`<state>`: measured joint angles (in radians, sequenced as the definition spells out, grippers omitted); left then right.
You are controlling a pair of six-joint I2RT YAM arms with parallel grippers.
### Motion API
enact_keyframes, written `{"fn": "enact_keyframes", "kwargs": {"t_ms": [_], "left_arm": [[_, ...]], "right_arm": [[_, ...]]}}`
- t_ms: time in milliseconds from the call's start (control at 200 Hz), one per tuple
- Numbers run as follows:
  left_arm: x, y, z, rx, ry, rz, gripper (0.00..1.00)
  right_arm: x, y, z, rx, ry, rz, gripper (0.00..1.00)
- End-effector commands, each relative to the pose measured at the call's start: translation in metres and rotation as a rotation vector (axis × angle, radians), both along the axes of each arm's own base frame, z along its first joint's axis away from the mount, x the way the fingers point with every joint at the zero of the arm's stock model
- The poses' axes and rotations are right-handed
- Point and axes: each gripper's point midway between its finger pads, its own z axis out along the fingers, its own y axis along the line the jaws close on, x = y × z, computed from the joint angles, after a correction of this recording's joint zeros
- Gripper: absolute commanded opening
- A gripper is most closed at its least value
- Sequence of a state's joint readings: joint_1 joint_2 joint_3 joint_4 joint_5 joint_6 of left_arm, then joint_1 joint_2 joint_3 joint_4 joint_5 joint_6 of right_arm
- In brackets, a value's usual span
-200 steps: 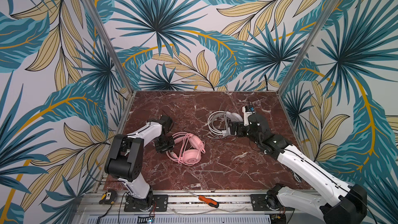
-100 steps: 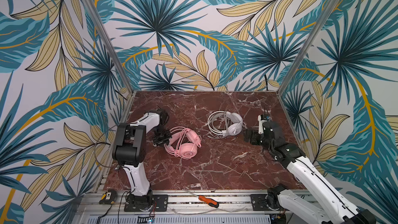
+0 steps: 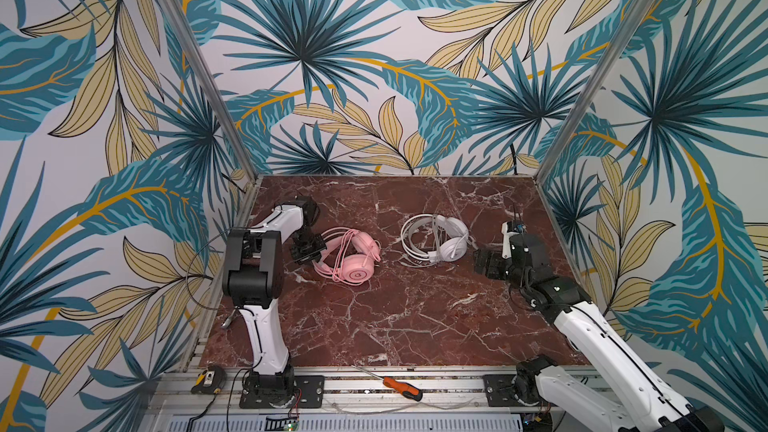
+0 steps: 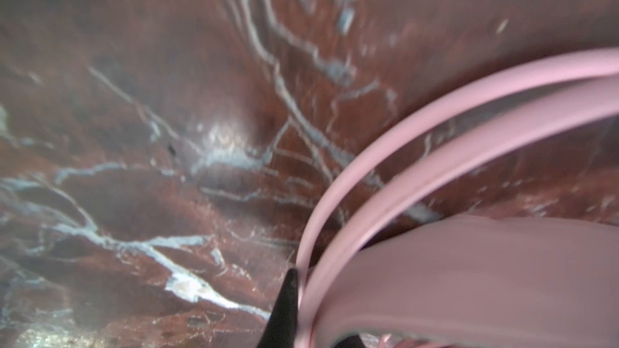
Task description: Wrap the headphones
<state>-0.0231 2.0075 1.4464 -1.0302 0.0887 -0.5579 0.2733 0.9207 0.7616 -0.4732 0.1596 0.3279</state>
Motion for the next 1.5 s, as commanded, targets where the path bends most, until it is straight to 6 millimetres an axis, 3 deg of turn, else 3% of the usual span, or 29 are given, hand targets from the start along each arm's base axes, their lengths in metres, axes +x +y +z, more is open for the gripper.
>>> {"fn": "enact_keyframes", "kwargs": {"t_ms": [0, 280, 486, 691, 796, 942, 1102, 1492], "left_arm": [[0.048, 0.023, -0.018, 0.088, -0.142, 0.058, 0.14], [0.064, 0.011, -0.021, 0.017, -0.183, 0.139, 0.17], [0.063, 0.008, -0.01, -0.001, -0.211, 0.13, 0.33], [0.061, 0.003, 0.005, -0.025, -0.237, 0.125, 0.6], [0.057, -0.001, 0.013, -0.036, -0.25, 0.123, 0.64], [0.051, -0.003, 0.02, -0.036, -0.261, 0.112, 0.55], [0.043, -0.004, 0.01, -0.035, -0.229, 0.113, 0.39], [0.01, -0.012, 0.01, -0.01, -0.2, 0.162, 0.3]], "right_arm": [[-0.001, -0.002, -0.013, 0.002, 0.037, -0.003, 1.0], [0.004, -0.012, -0.019, 0.015, 0.033, -0.05, 1.0], [0.003, -0.02, -0.02, -0.013, 0.027, -0.072, 1.0], [0.005, -0.021, -0.02, -0.003, 0.021, -0.071, 1.0], [0.005, -0.022, -0.02, -0.011, 0.019, -0.067, 1.0], [0.005, -0.023, -0.019, -0.021, 0.019, -0.065, 1.0], [0.006, -0.023, -0.019, -0.022, 0.017, -0.062, 1.0], [0.01, -0.02, -0.02, -0.016, 0.016, -0.045, 1.0]]}}
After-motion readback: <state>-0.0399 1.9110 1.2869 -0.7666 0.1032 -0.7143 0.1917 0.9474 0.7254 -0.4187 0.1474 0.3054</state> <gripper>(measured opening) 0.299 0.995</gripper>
